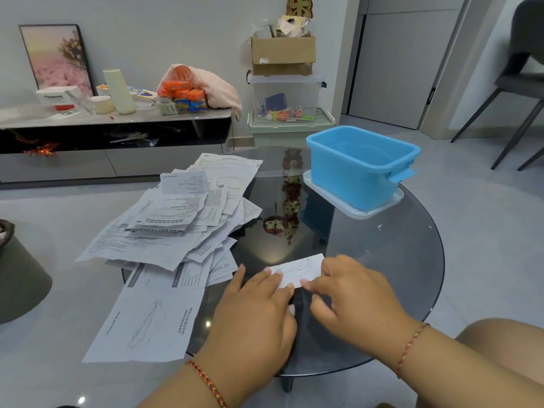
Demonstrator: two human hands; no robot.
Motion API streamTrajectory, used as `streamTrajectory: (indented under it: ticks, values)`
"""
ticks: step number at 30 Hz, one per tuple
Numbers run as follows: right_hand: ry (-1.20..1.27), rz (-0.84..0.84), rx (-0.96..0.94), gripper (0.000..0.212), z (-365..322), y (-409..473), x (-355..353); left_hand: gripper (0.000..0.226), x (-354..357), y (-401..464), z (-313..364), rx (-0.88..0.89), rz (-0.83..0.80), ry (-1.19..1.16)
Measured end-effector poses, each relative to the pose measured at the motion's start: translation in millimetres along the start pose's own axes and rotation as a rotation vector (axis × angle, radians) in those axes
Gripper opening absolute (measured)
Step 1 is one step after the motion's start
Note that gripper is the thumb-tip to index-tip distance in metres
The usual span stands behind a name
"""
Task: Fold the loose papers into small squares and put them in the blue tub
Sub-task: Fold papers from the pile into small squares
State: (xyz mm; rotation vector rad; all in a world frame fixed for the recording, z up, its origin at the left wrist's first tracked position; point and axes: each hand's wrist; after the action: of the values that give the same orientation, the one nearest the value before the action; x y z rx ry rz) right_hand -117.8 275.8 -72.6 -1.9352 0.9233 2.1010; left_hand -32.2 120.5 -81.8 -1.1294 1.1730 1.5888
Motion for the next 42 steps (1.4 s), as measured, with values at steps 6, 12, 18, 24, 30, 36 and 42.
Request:
streamTrajectory:
  ticks: [6,12,18,24,30,36,42]
  values:
    - [-0.043,-0.057,0.076,0.022,3.0,-2.8,-6.8,0.038,-6.6,1.1,-6.2,-0.059,0.045,0.058]
    - [-0.115,-0.026,0.151,0.033,11.4,-4.0,-16.8,0.038,0.1,-2.1,-4.0,-0.029,0.115,0.031]
    - [0.036,-0.081,-0.078,0.045,0.8,-6.1,-5.3,0.041,11.9,6.4,3.0,0.006,0.141,0.017]
    - [0.109,-0.225,-0.047,0.079,17.7,9.1,2.4,0.033,-2.7,21.0,-12.7,-0.082,0.196,-0.027]
    - [0.116,-0.228,0.054,0.047,45.0,26.5,4.6,0.032,-45.5,39.4,-65.1,-0.314,0.319,-0.18]
    - [0.163,-0.073,0.064,0.056,36.1,28.6,7.5,0.04,-77.2,62.4,-118.2,-0.447,0.183,-0.017]
    - [0.214,0.047,0.092,0.047,28.1,28.5,-2.2,0.031,-72.5,73.5,-130.8,-0.357,0.115,0.106]
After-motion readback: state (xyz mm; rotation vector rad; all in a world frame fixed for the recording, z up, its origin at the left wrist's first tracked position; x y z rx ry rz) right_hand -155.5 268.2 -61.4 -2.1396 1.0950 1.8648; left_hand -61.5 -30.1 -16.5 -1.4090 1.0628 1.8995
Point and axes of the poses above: each hand's wrist, its own y-axis towards the middle knuckle, its own x-axis out of the palm, z = x × y, and after that the axes turned 13 degrees about -x, right-handed
